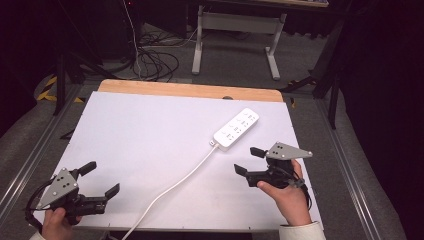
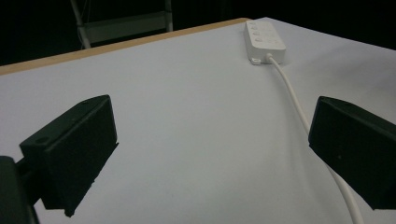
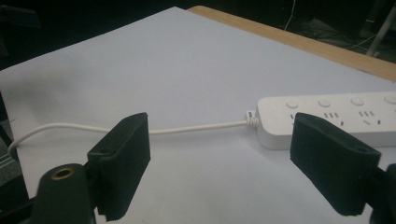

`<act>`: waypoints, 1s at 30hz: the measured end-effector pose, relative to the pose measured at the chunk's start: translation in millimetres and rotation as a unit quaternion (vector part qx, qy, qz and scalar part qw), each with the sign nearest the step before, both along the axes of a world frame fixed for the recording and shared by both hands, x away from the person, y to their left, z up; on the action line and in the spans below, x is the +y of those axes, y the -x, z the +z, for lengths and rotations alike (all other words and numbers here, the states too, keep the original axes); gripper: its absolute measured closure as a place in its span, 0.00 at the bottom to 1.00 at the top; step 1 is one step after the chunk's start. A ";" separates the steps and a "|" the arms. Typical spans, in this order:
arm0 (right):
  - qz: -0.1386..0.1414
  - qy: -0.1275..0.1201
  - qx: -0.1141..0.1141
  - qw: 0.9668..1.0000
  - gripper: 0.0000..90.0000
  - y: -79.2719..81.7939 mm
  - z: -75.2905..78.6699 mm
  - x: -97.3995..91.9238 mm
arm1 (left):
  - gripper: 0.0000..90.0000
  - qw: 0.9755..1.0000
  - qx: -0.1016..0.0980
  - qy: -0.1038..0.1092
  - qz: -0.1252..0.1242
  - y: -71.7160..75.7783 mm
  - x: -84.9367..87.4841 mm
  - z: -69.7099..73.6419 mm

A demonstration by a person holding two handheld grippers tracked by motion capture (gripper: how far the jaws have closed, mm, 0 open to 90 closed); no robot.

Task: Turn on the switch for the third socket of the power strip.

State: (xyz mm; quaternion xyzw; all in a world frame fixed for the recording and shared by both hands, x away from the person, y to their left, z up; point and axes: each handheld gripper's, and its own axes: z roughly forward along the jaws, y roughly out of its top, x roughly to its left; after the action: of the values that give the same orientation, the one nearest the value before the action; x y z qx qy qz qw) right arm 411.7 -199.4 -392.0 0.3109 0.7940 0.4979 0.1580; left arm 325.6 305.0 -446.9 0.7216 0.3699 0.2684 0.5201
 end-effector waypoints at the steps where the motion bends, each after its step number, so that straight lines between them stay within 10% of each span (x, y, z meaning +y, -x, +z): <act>1: 0.001 -0.003 0.003 1.000 0.23 1.0 -3.1 -0.6 | 0.02 1.000 0.002 -0.001 0.002 0.1 0.1 0.1; 14: 0.026 -0.035 0.041 0.998 0.23 4.6 -52.0 -10.3 | 0.02 1.000 0.002 -0.002 0.005 0.3 0.2 0.1; 30: 0.016 -0.011 0.053 0.998 0.23 13.2 -94.2 -10.0 | 0.02 1.000 -0.001 -0.011 0.011 -2.9 0.1 -4.2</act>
State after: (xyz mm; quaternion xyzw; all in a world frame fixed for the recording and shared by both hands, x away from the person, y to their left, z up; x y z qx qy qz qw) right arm 398.5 -209.4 -486.2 0.3258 0.8007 0.4919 0.1039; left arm 328.4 305.1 -451.1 0.7230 0.3746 0.2789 0.5091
